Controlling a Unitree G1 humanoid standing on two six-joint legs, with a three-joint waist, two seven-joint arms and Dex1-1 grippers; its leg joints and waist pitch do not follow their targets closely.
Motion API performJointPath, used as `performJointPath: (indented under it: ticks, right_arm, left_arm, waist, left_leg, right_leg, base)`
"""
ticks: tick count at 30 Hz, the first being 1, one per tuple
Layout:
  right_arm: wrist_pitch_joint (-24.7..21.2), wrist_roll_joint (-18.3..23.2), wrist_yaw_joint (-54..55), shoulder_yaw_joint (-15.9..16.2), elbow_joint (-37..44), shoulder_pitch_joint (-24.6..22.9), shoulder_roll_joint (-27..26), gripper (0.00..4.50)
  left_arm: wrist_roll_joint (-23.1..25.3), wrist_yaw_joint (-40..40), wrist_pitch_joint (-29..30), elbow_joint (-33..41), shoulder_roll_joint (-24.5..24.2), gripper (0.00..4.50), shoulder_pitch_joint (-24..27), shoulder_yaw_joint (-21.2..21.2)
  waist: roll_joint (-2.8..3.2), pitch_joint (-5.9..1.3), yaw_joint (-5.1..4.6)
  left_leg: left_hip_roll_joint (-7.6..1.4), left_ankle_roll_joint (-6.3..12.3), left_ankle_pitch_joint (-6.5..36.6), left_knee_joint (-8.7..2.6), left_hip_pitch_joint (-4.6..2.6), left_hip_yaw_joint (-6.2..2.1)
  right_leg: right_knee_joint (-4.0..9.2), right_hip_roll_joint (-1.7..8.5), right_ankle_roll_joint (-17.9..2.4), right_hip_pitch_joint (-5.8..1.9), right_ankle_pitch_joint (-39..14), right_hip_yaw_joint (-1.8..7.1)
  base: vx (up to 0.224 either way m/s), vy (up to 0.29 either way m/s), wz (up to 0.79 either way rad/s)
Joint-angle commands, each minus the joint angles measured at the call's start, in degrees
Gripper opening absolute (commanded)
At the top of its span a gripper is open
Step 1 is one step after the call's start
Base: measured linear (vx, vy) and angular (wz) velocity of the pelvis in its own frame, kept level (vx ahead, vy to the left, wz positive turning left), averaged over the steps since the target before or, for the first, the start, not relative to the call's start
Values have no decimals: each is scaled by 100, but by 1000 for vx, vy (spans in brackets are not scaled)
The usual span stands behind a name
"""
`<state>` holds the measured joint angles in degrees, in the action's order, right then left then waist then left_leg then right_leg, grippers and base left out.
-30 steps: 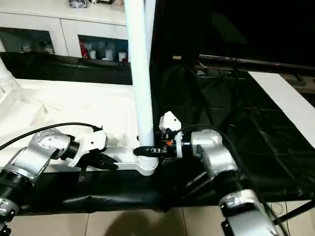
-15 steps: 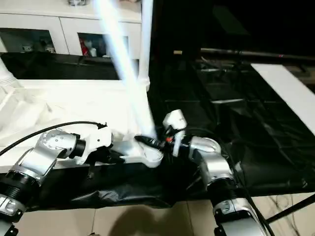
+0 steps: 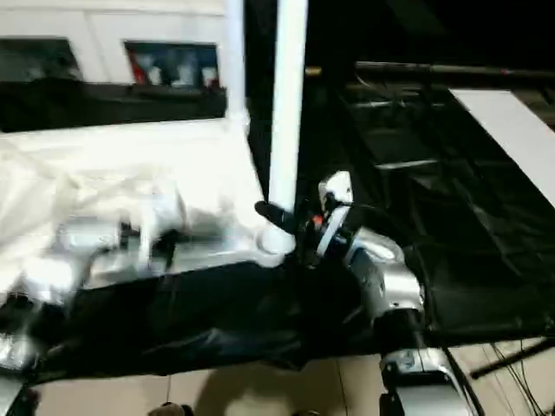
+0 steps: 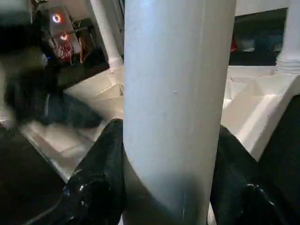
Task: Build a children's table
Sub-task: Insert table leg to table base
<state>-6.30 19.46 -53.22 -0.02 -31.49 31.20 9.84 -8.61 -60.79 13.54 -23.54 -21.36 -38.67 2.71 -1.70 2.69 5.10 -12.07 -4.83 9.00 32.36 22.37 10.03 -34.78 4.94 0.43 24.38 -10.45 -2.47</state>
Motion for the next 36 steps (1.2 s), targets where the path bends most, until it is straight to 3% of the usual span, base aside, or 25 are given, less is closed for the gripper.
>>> performJointPath:
  ticks: [1,2,3,5,7,9,12,13,17,20,21,23,29,32,33,36]
  right_arm:
    - [-19,-245,201,115,175,137,42,185]
    - [22,-545,491,253,41,231,39,185]
    - [24,-565,511,263,32,237,39,185]
    - [26,-700,674,336,-60,301,1,185]
    - [55,-844,830,419,-200,386,-64,185]
    - [180,-1011,924,548,-410,495,-171,185]
    - [247,-1082,1045,587,-530,582,-232,185]
    - [262,-1107,1082,590,-557,601,-244,185]
    - [348,-1191,1226,559,-769,732,-264,185]
    - [399,-1248,1255,587,-829,766,-273,185]
    - [412,-1244,1236,582,-840,789,-284,185]
    - [411,-1238,1216,579,-828,803,-281,185]
    - [289,-1138,1019,506,-614,778,-143,185]
    - [81,-1063,781,519,-388,685,18,185]
    - [81,-1063,781,519,-388,685,18,185]
    - [-7,-1021,653,504,-367,611,128,185]
  left_arm:
    - [186,576,66,-124,72,98,-153,-82]
    - [399,1188,177,-330,256,112,-476,-150]
    - [408,1224,187,-341,271,112,-498,-156]
    - [402,1463,357,-356,438,144,-707,-201]
    - [285,1539,625,-229,646,145,-894,-184]
    - [333,1553,949,65,877,144,-1029,66]
    - [20,1521,1216,452,1028,144,-1074,107]
    - [-65,1514,1273,541,1064,144,-1083,96]
    - [-518,1068,1696,1361,1086,144,-993,248]
    - [-428,1076,1639,1368,1069,144,-969,247]
    - [-299,1150,1545,1273,1025,144,-953,205]
    - [-257,1219,1541,1183,985,144,-941,127]
    - [-20,1255,1198,773,453,144,-837,-6]
    - [380,851,552,261,-71,144,-636,372]
    - [380,851,552,261,-71,144,-636,372]
    - [579,522,269,-101,-253,144,-451,680]
  waist:
    - [-17,-408,-13]
    - [-20,-403,-11]
    - [-38,-360,-8]
    - [-29,-359,2]
    - [-26,-371,1]
    - [33,-379,-6]
    - [60,-381,-9]
    - [27,-386,-8]
    - [35,-399,7]
    - [39,-373,-10]
    - [80,-385,-4]
    - [91,-383,-19]
    - [121,-402,-64]
    - [188,-405,-99]
    - [170,-417,-107]
    - [170,-420,-50]
  left_leg:
    - [-38,484,590,-256,-123,73]
    - [-48,443,650,-267,-122,67]
    - [-52,270,872,-288,-139,66]
    - [-61,129,977,-304,-150,60]
    - [-59,84,906,-294,-147,57]
    - [-50,56,895,-284,-141,45]
    - [-43,65,963,-278,-136,34]
    - [-38,105,915,-267,-131,38]
    - [-33,193,668,-242,-126,39]
    - [-28,252,819,-247,-134,50]
    - [-30,232,852,-245,-143,41]
    - [-34,176,915,-251,-148,36]
    - [-5,193,833,-225,-149,28]
    - [-1,198,853,-223,-145,13]
    - [4,224,675,-205,-134,23]
    - [-13,295,575,-199,-151,35]
  right_leg:
    - [238,193,-1628,-393,468,139]
    - [245,211,-1567,-402,271,142]
    - [309,226,-1362,-392,-366,153]
    - [331,233,-1255,-388,-679,164]
    - [304,216,-1287,-378,-473,164]
    - [279,211,-1389,-382,-213,154]
    - [276,214,-1434,-405,-113,152]
    - [269,208,-1489,-416,23,152]
    - [218,199,-1693,-437,439,143]
    - [253,176,-1652,-430,245,144]
    - [251,181,-1607,-431,172,145]
    - [257,168,-1576,-429,141,141]
    - [229,143,-1565,-443,394,136]
    - [218,140,-1531,-455,374,134]
    - [192,142,-1589,-466,612,140]
    - [184,152,-1656,-442,635,138]
  base:
    - [0,0,0]
    - [0,0,0]
    - [0,0,0]
    - [0,0,0]
    - [0,0,0]
    - [0,0,0]
    - [0,0,0]
    - [0,0,0]
    - [0,0,0]
    - [0,0,0]
    - [0,0,0]
    - [0,0,0]
    - [0,0,0]
    - [0,0,0]
    - [0,0,0]
    - [0,0,0]
